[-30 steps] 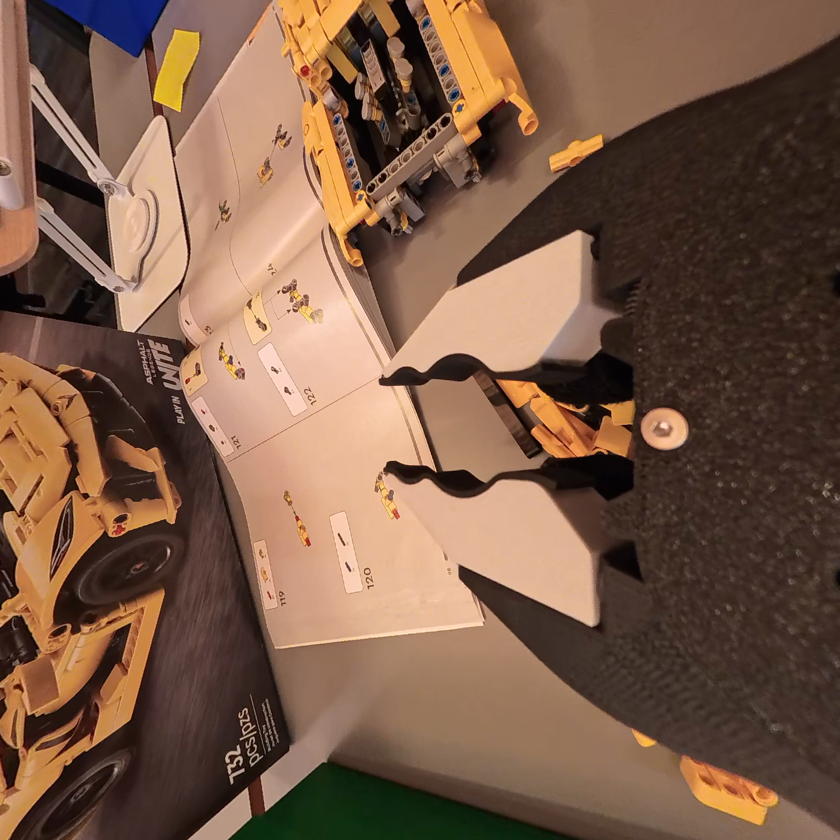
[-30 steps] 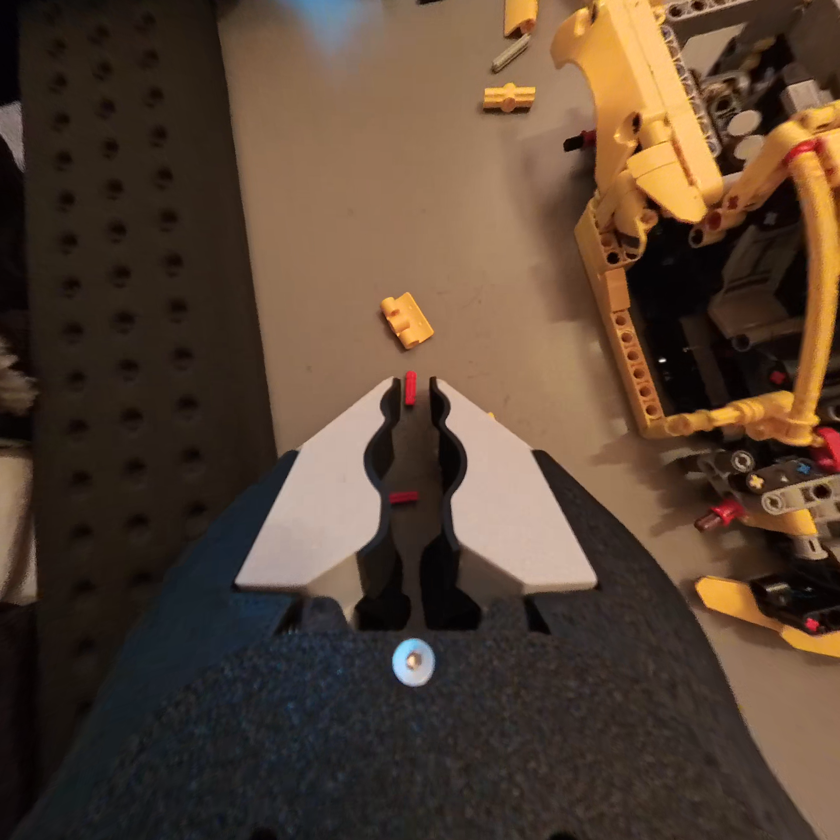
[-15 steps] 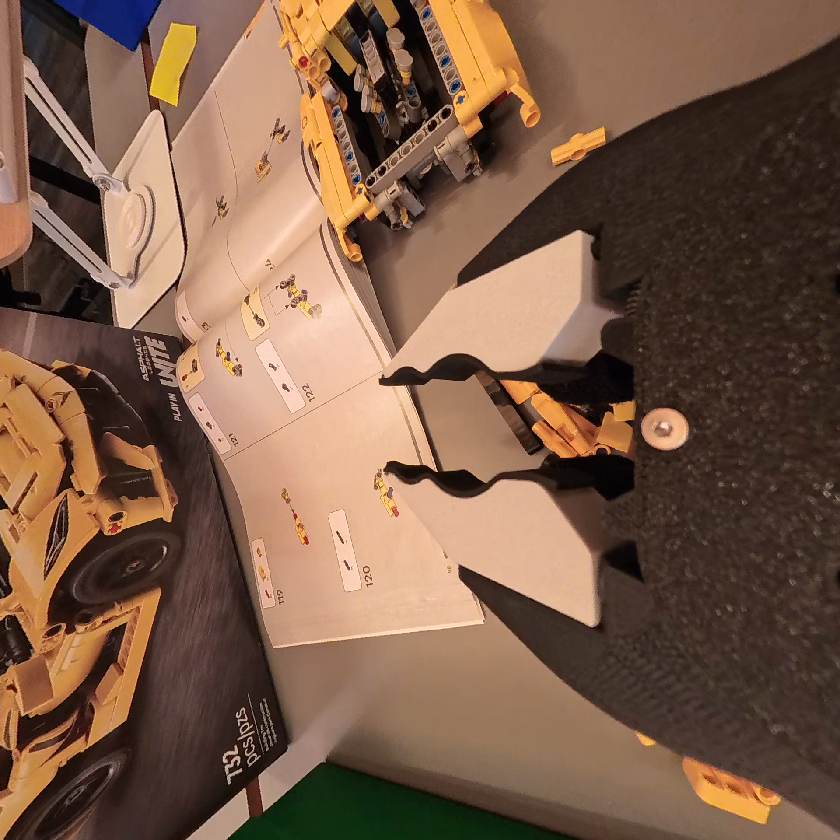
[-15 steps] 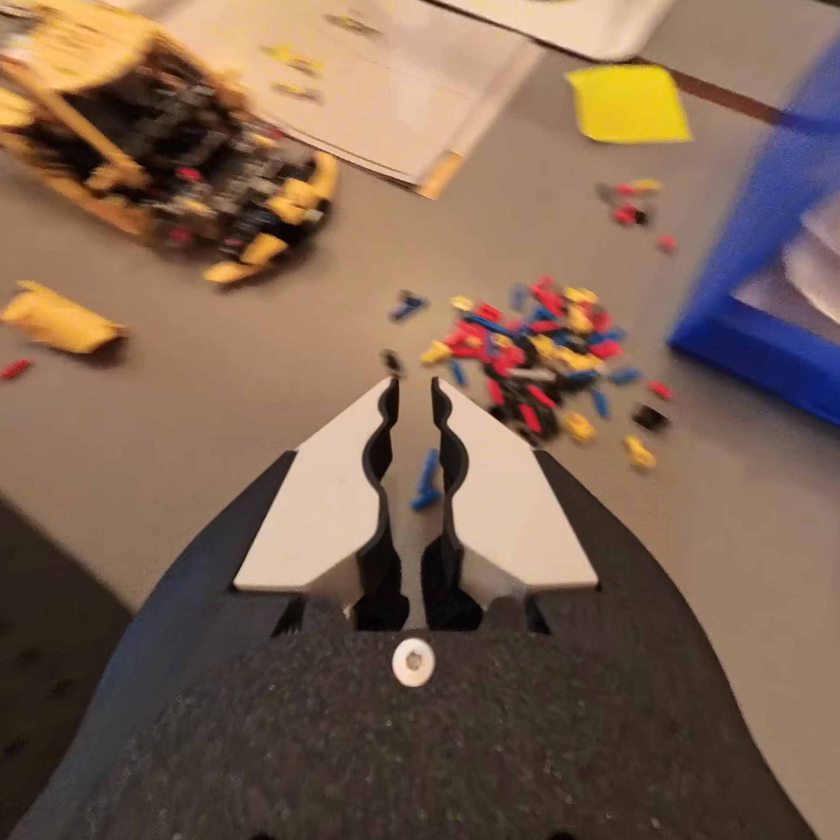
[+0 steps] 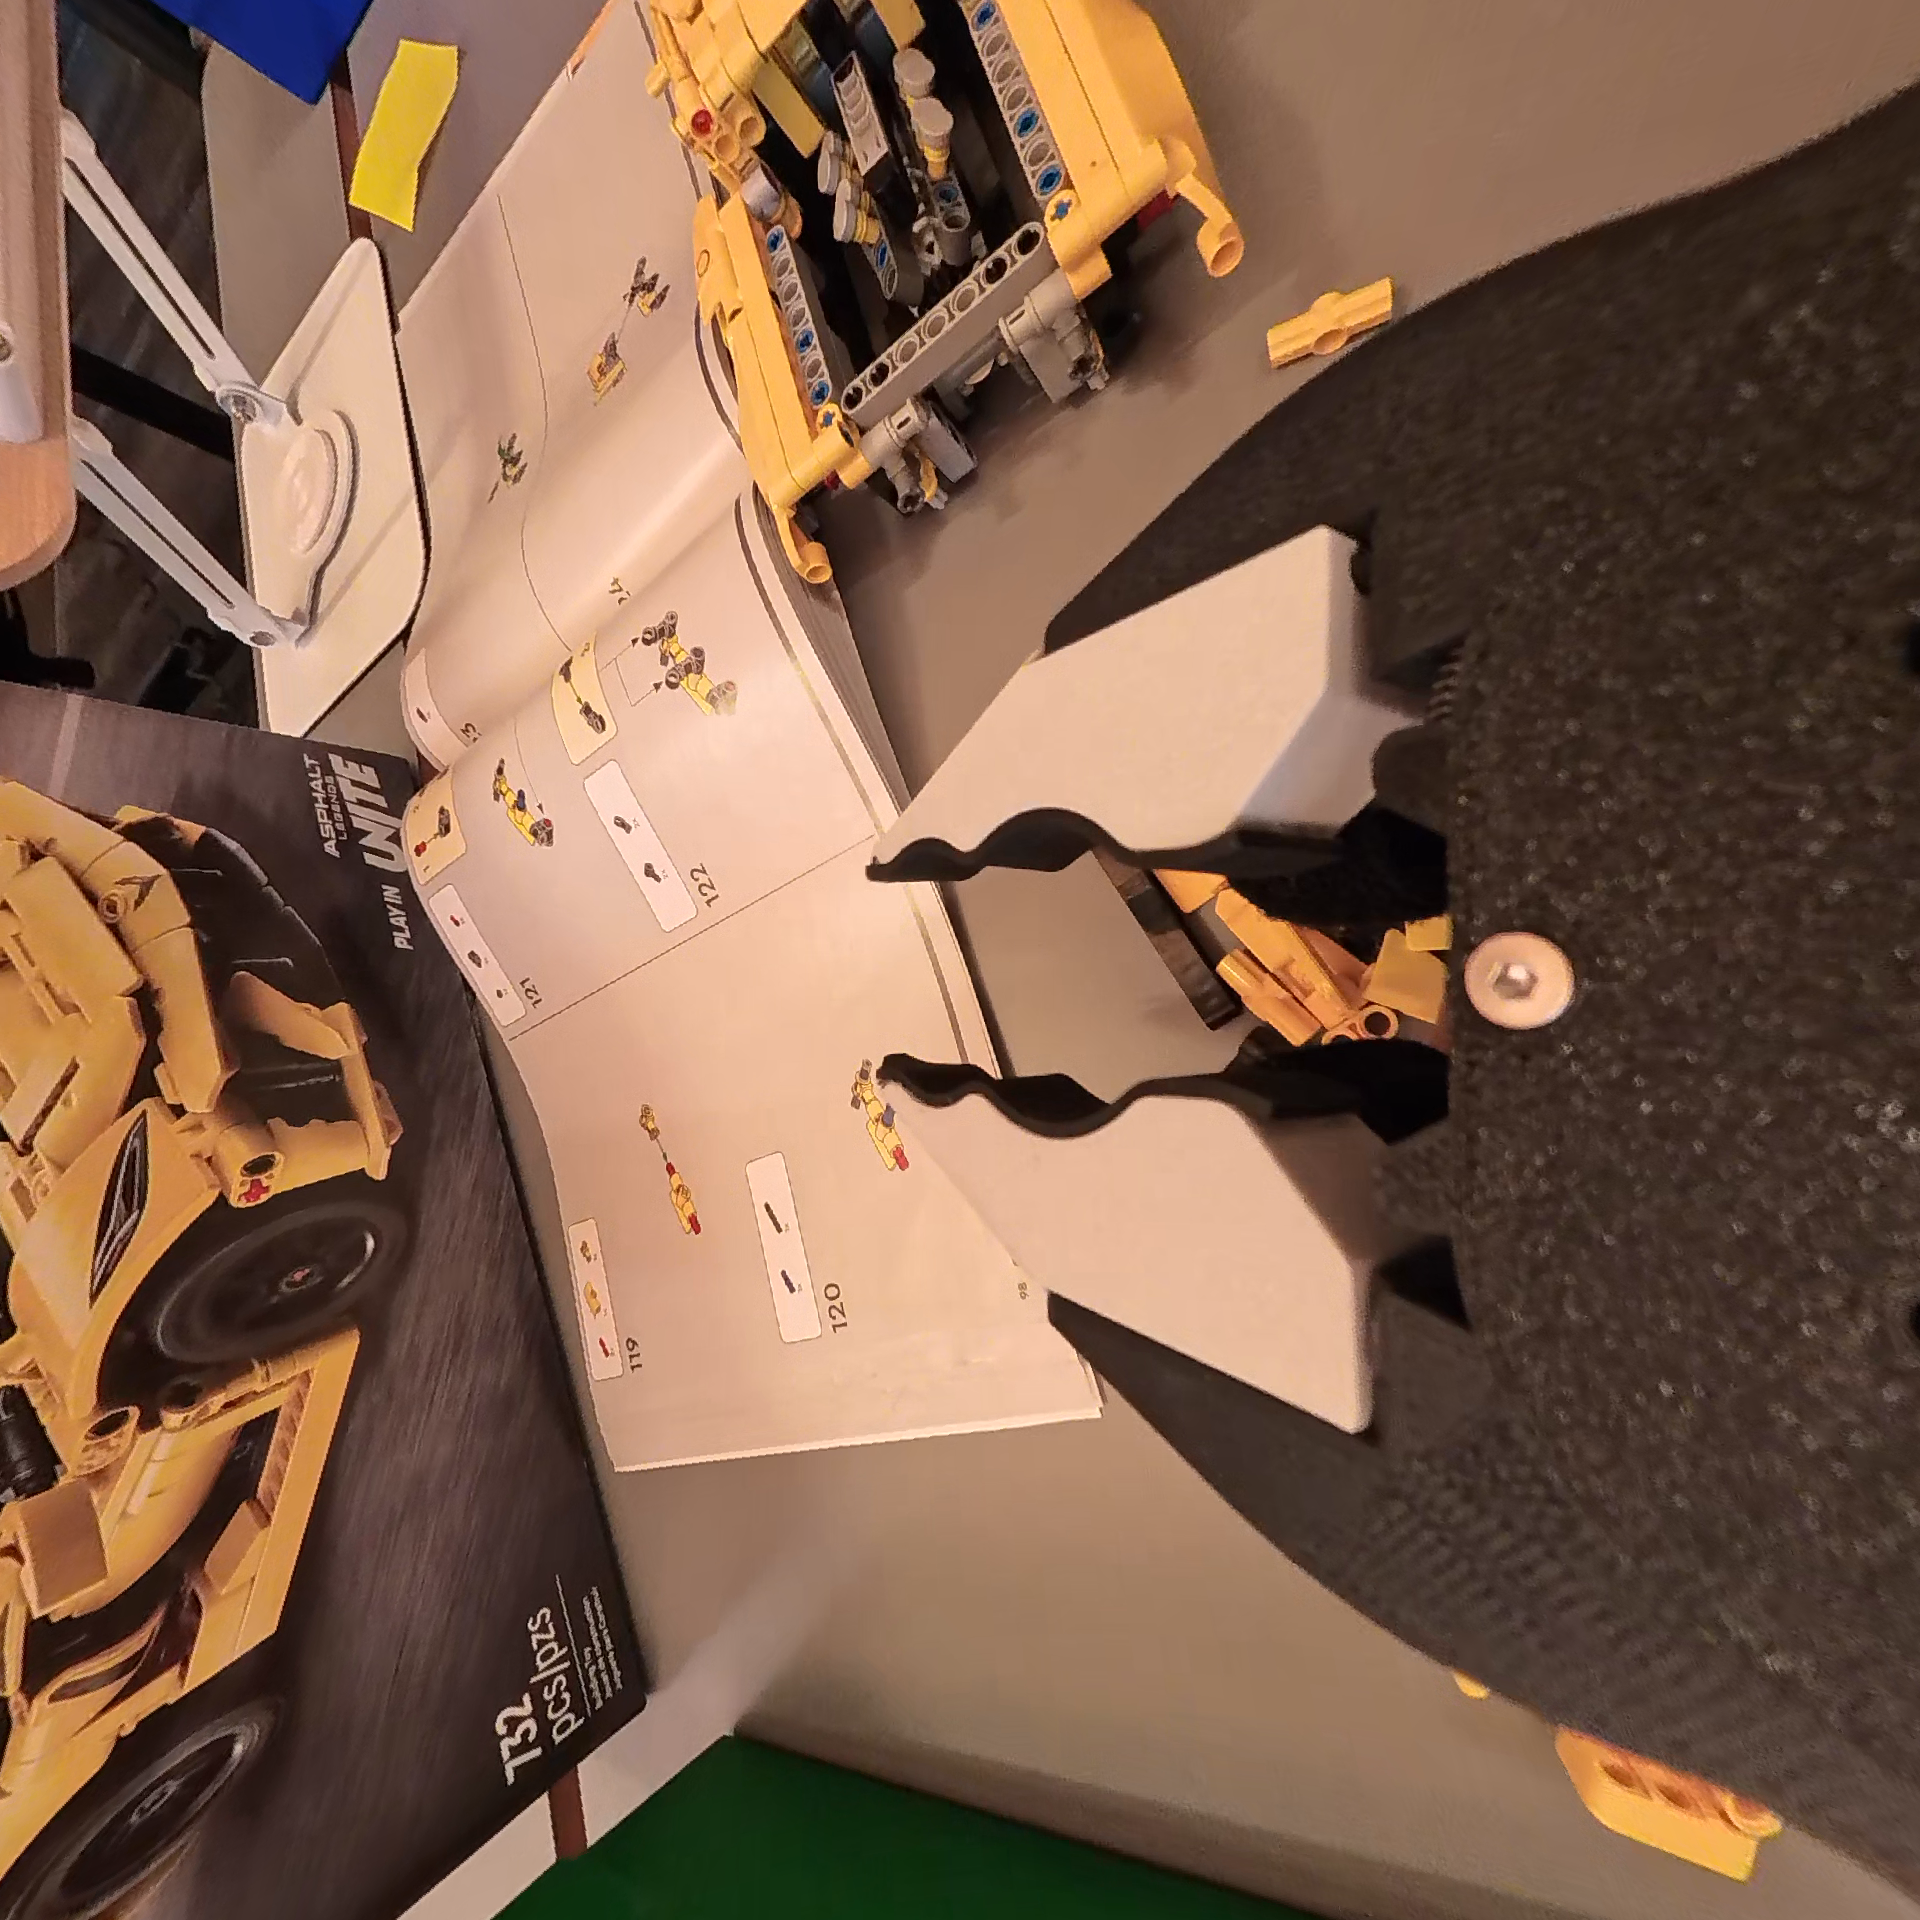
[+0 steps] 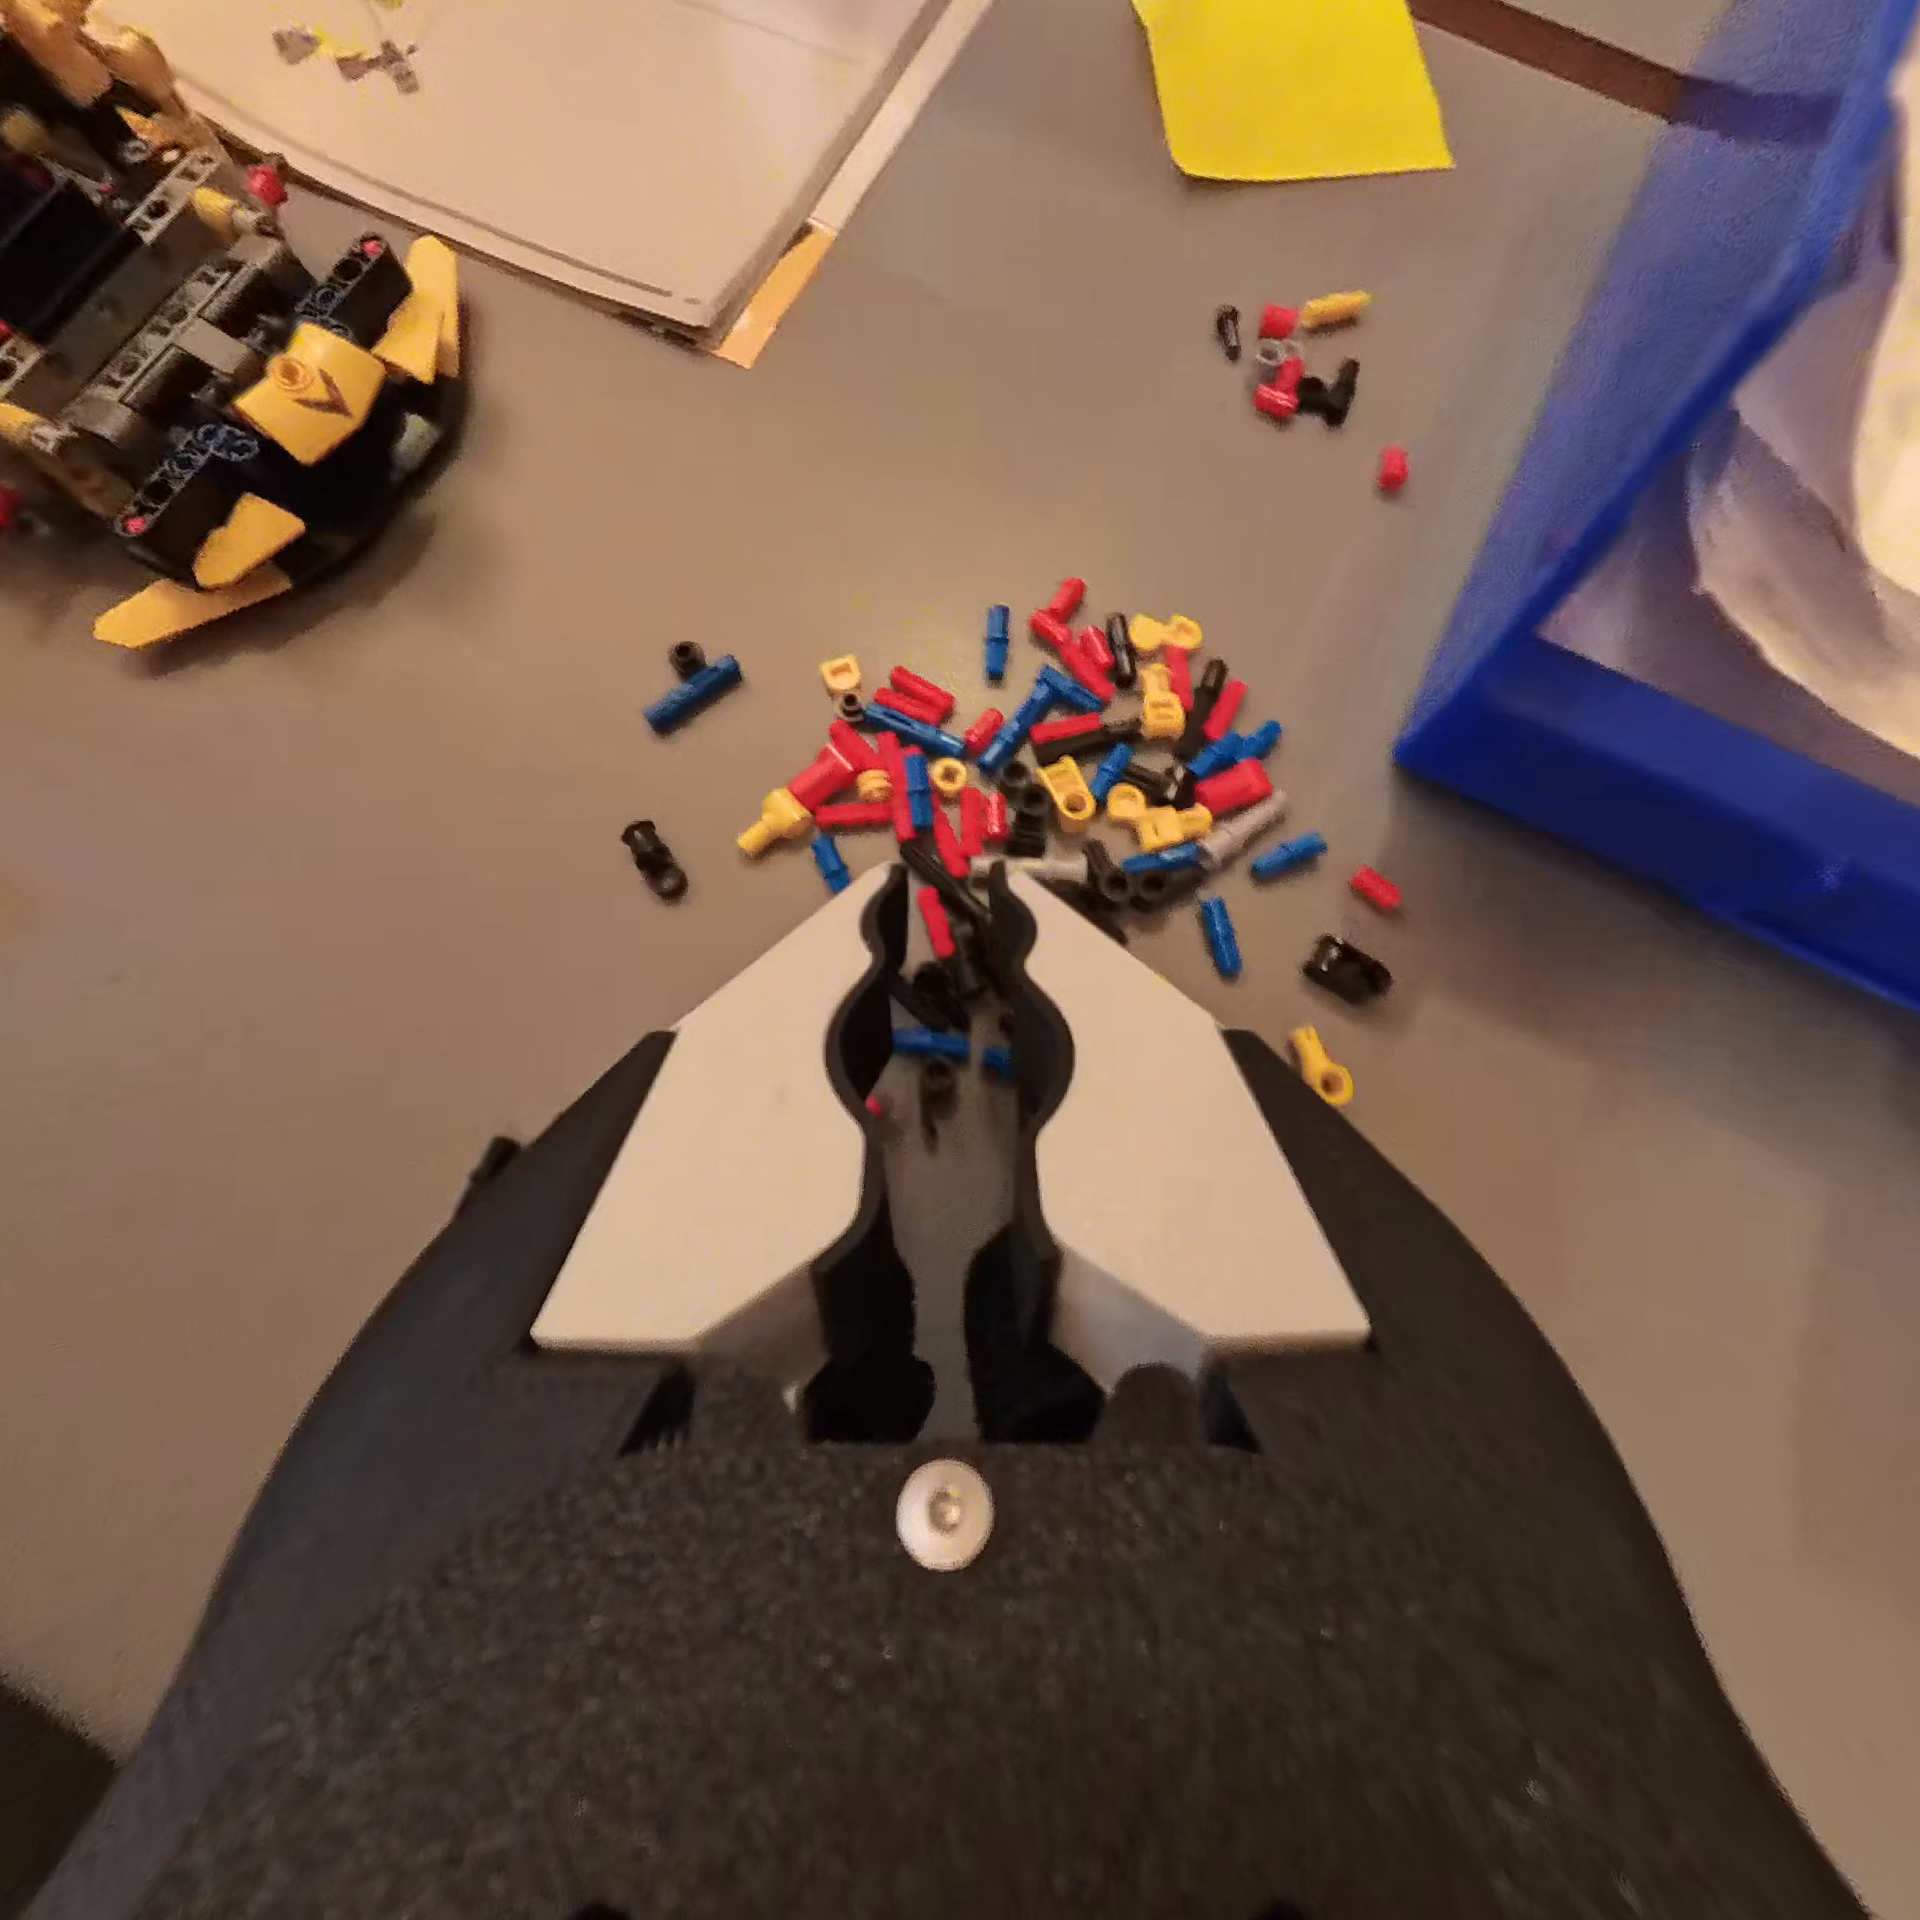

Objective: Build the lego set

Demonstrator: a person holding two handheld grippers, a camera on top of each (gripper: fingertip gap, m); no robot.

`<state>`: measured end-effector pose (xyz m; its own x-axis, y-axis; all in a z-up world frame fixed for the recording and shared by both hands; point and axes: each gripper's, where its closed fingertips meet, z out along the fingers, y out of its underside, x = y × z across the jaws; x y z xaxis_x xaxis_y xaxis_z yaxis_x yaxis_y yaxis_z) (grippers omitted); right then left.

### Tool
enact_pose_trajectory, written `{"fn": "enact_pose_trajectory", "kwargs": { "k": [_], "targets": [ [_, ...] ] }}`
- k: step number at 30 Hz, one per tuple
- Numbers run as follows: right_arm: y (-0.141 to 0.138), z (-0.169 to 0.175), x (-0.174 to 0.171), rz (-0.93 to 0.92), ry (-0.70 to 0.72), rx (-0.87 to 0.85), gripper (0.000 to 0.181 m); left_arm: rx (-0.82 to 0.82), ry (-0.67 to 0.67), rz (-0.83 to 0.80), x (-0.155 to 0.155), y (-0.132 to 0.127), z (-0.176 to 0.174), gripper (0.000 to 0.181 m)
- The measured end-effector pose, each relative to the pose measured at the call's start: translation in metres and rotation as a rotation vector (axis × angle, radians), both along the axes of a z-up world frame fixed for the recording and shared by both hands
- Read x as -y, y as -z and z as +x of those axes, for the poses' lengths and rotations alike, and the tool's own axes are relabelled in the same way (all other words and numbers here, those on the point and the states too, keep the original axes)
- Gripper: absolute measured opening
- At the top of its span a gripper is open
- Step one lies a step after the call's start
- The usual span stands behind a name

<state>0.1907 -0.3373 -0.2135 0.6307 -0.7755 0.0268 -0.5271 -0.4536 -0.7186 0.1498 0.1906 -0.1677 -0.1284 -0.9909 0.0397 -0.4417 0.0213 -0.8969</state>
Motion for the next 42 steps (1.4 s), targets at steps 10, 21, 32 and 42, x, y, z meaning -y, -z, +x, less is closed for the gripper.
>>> {"fn": "enact_pose_trajectory", "kwargs": {
  "k": [10,21,32,42],
  "targets": [
    [-0.001,0.026,-0.001,-0.043,0.010,0.025,0.014,-0.001,0.003,0.001,0.000,0.000,-0.001,0.035],
    [-0.006,0.048,0.030,-0.098,0.064,0.040,0.014,-0.009,0.004,0.003,0.000,0.002,0.000,0.035],
    [0.003,0.045,0.032,-0.108,0.050,-0.001,0.014,-0.014,0.006,0.006,0.001,0.003,0.000,0.035],
    [0.001,0.038,0.019,-0.085,0.035,0.006,0.014,-0.012,0.001,0.002,-0.001,0.003,0.000,0.035]
  ]
}}
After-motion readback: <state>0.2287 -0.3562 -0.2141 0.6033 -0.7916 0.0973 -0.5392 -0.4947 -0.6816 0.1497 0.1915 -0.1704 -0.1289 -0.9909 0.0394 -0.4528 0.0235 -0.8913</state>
